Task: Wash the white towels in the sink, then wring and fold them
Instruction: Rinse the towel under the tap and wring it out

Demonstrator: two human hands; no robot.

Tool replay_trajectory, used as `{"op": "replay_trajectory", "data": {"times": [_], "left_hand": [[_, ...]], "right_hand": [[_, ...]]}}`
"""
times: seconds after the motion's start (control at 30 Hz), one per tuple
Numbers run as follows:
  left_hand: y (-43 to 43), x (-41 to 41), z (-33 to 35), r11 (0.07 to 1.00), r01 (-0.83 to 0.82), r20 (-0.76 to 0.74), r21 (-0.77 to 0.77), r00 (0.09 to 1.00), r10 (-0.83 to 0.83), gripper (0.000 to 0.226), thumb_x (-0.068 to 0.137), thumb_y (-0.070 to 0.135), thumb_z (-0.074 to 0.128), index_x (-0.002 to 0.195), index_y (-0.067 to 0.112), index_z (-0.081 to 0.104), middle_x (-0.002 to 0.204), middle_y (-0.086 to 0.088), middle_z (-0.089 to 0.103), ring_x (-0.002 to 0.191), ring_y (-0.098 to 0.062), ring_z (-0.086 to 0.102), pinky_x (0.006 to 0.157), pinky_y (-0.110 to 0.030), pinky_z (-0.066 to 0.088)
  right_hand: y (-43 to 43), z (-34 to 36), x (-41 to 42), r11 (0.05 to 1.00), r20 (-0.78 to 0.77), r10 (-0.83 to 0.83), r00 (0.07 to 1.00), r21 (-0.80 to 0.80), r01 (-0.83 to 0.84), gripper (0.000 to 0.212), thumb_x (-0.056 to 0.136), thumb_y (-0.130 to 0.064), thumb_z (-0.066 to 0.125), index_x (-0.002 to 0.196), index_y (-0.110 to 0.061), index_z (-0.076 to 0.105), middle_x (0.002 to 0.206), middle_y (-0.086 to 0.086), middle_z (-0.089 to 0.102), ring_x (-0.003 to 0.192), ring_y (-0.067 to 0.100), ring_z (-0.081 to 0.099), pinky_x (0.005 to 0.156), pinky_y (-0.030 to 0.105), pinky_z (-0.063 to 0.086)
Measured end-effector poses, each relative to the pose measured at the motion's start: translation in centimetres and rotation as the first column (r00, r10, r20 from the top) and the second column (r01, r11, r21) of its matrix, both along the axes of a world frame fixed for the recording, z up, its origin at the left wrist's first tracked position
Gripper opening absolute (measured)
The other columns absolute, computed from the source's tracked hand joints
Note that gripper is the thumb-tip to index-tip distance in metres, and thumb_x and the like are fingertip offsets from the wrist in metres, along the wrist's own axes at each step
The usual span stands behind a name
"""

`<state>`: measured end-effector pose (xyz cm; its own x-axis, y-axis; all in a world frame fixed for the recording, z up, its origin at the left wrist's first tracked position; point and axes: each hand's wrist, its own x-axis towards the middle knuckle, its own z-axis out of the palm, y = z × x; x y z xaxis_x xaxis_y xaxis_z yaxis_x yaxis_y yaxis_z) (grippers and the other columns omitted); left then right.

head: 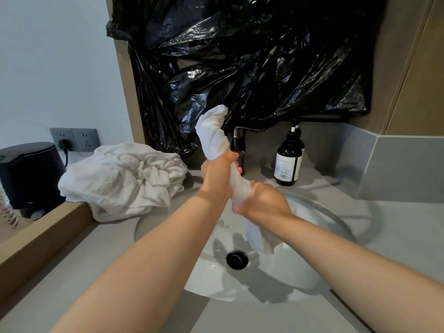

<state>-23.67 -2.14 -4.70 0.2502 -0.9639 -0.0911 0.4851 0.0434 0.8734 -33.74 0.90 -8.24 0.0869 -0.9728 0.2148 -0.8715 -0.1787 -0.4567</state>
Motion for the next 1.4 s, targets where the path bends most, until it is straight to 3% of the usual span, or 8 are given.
{"op": "replay_trajectory", "data": {"times": [0.33, 0.47, 0.8, 1.0, 1.13, 1.23, 1.33, 1.4], "left_hand": [[0.0, -0.3, 0.1, 0.975, -0.113, 0.037, 0.191, 0.993, 0.108, 0.030, 0.090, -0.001, 0.062, 0.065, 0.009, 0.048, 0.060, -0.006, 0.048, 0.055, -0.018, 0.046, 0.065, -0.029, 0.046], [-0.1, -0.2, -0.4, 0.976, -0.117, -0.032, 0.183, 0.992, 0.125, 0.029, 0.093, -0.004, 0.055, 0.069, 0.010, 0.045, 0.062, -0.006, 0.042, 0.053, -0.017, 0.038, 0.043, -0.020, 0.036], [-0.4, 0.0, -1.2, 0.978, -0.122, 0.032, 0.167, 0.992, 0.119, 0.008, 0.087, 0.006, 0.065, 0.088, 0.005, 0.057, 0.066, -0.006, 0.054, 0.055, -0.017, 0.051, 0.061, -0.026, 0.046], [-0.9, 0.0, 0.7, 0.989, 0.143, 0.195, -0.039, 0.972, -0.132, 0.066, 0.075, 0.042, 0.081, 0.128, 0.024, 0.047, 0.116, -0.001, 0.062, 0.104, -0.020, 0.063, 0.089, -0.041, 0.054], [-0.1, -1.0, 0.3, 0.978, 0.138, 0.330, -0.155, 0.941, -0.080, 0.073, 0.055, 0.022, 0.088, 0.117, 0.016, 0.051, 0.112, -0.017, 0.066, 0.100, -0.030, 0.068, 0.086, -0.055, 0.056], [0.1, -0.5, 0.8, 0.966, 0.117, 0.181, -0.230, 0.981, -0.076, 0.076, 0.047, 0.011, 0.079, 0.117, 0.004, 0.050, 0.092, -0.023, 0.068, 0.082, -0.031, 0.069, 0.081, -0.055, 0.058], [0.1, 0.7, 1.6, 0.937, 0.189, 0.002, -0.292, 0.980, -0.197, 0.067, 0.066, 0.001, 0.073, 0.127, 0.002, 0.047, 0.078, -0.016, 0.066, 0.070, -0.026, 0.067, 0.070, -0.043, 0.058], [0.4, 1.3, 2.1, 0.912, 0.251, -0.059, -0.325, 0.957, -0.284, 0.059, 0.076, -0.003, 0.068, 0.130, 0.003, 0.046, 0.080, -0.016, 0.064, 0.072, -0.026, 0.068, 0.067, -0.041, 0.058]], "right_hand": [[-1.3, -1.6, 0.2, 0.983, -0.249, 0.042, 0.968, -0.164, -0.085, 0.028, 0.084, -0.041, 0.058, 0.089, -0.019, 0.041, 0.092, 0.001, 0.066, 0.089, 0.023, 0.063, 0.064, 0.026, 0.032], [-1.7, -1.9, 0.3, 0.983, -0.265, 0.060, 0.962, -0.154, -0.103, 0.026, 0.085, -0.039, 0.057, 0.085, -0.020, 0.039, 0.086, -0.003, 0.061, 0.089, 0.022, 0.061, 0.065, 0.026, 0.031], [-1.6, -1.2, 0.1, 0.990, -0.294, 0.045, 0.955, -0.113, -0.081, 0.024, 0.082, -0.040, 0.056, 0.088, -0.018, 0.046, 0.076, -0.006, 0.059, 0.073, 0.019, 0.057, 0.055, 0.027, 0.031], [-1.4, 2.5, -1.2, 1.000, -0.078, 0.016, 0.997, -0.013, -0.017, 0.019, 0.074, -0.039, 0.060, 0.086, -0.024, 0.063, 0.077, -0.004, 0.066, 0.071, 0.017, 0.062, 0.056, 0.027, 0.040], [-2.0, 3.7, -2.4, 0.997, -0.104, 0.076, 0.992, 0.014, -0.075, 0.023, 0.074, -0.045, 0.063, 0.087, -0.027, 0.059, 0.078, -0.008, 0.065, 0.073, 0.014, 0.064, 0.059, 0.031, 0.047], [-1.2, 4.9, -4.0, 0.939, 0.259, 0.272, 0.927, 0.139, -0.314, 0.027, 0.084, -0.046, 0.066, 0.097, -0.023, 0.061, 0.085, -0.009, 0.068, 0.081, 0.010, 0.066, 0.072, 0.028, 0.052], [-1.7, 4.9, -6.3, 0.817, 0.826, 0.171, 0.537, 0.186, -0.545, 0.055, 0.098, -0.053, 0.035, 0.110, -0.009, 0.064, 0.094, 0.002, 0.071, 0.087, 0.013, 0.067, 0.080, 0.025, 0.052], [-2.3, 3.8, -7.1, 0.814, 0.916, -0.015, 0.401, 0.244, -0.527, 0.081, 0.093, -0.067, 0.023, 0.126, -0.002, 0.058, 0.124, 0.016, 0.063, 0.113, 0.028, 0.062, 0.094, 0.038, 0.050]]}}
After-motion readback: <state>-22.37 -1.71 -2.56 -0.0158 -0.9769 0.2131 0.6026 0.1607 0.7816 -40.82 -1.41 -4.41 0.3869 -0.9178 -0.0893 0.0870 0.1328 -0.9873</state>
